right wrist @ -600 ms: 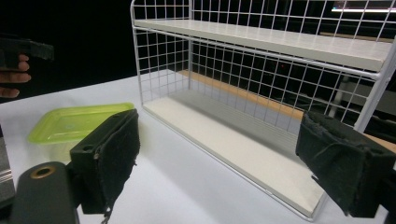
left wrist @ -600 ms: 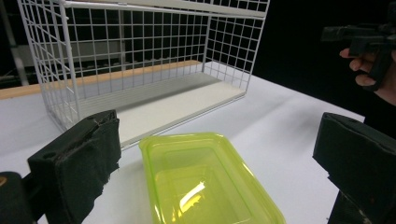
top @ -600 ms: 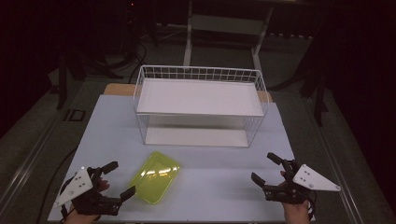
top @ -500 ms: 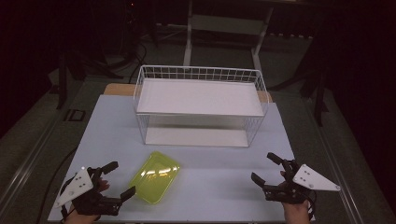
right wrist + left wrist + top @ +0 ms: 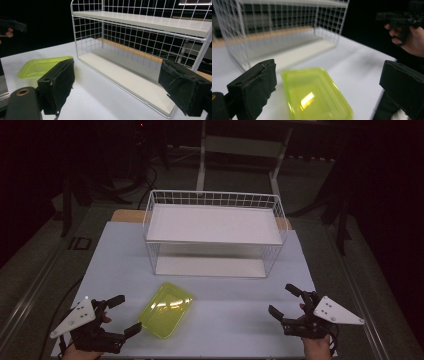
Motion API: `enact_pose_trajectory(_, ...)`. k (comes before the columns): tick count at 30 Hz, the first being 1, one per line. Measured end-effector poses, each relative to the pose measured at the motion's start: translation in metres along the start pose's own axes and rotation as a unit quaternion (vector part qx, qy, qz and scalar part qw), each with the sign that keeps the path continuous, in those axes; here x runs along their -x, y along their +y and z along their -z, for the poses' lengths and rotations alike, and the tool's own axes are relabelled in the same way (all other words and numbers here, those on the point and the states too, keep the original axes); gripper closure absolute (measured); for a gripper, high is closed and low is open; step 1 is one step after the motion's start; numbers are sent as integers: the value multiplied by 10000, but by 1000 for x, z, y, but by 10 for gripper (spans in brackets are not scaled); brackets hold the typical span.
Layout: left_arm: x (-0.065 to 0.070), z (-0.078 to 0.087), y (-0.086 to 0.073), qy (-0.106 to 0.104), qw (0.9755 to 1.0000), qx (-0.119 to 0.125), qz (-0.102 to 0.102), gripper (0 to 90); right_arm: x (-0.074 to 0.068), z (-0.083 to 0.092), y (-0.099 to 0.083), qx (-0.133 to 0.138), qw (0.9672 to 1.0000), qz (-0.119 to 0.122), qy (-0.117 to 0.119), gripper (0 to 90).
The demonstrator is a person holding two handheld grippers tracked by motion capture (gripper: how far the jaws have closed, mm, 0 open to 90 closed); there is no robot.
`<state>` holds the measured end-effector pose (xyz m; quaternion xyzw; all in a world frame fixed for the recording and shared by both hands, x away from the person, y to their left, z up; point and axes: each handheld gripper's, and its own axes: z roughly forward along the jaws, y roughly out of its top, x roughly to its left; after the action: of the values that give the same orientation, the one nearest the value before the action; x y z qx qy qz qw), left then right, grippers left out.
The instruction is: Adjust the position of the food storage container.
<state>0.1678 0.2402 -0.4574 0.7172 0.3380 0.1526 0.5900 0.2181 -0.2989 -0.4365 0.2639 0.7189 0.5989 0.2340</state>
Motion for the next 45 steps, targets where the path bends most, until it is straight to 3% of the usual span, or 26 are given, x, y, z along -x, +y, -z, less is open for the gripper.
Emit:
enact_pose_trajectory(3,-2,-3,-5,-37,9998,-186,38,68,0,-1,0,-18,10000,-9,20,136)
enact_pose_trajectory(4,-4,-6,-12,-84,9992,-388,82,68,-1,-1,0,-12,10000,-15,24,136)
enact_pose_trajectory(8,-7,-13,-23,-198,9968,-759,128,351,-2,-4,0,-52,10000,-22,61,136)
enact_pose_trajectory(10,-7,-14,-24,-236,9963,-821,113,490,-2,-4,-1,-59,10000,-36,67,136)
enact_pose_trajectory(11,-7,-15,-26,-235,9953,-944,-21,603,-1,-4,-1,-55,9999,-52,81,136)
enact_pose_trajectory(12,-6,-16,-27,-245,9938,-1050,-265,639,-1,-4,-1,-56,9999,-58,83,136)
enact_pose_trajectory(17,-4,-21,-32,-352,9867,-1487,-555,890,1,-4,-1,-37,9999,-109,87,136)
enact_pose_trajectory(21,-4,-26,-38,-346,9819,-1751,-637,900,1,-4,-1,-26,9999,-122,98,136)
enact_pose_trajectory(25,-6,-27,-42,-316,9800,-1864,-621,900,1,-4,-1,-26,9999,-127,108,136)
enact_pose_trajectory(29,-9,-27,-43,-298,9815,-1795,-593,900,1,-3,-1,-24,9998,-138,114,136)
enact_pose_trajectory(32,-12,-26,-44,-160,9822,-1708,-765,900,2,-3,-1,-6,9998,-159,109,136)
enact_pose_trajectory(34,-12,-26,-44,-160,9822,-1708,-765,900,2,-3,-1,-4,9998,-171,114,136)
enact_pose_trajectory(35,-15,-29,-44,16,9828,-1642,-845,900,2,-3,-1,-9,9997,-204,129,136)
enact_pose_trajectory(41,-25,-34,-42,172,9850,-1565,-704,900,2,-3,-1,-7,9997,-205,138,136)
enact_pose_trajectory(45,-34,-40,-39,598,9849,-1467,-693,900,2,-3,-1,-7,9997,-215,152,136)
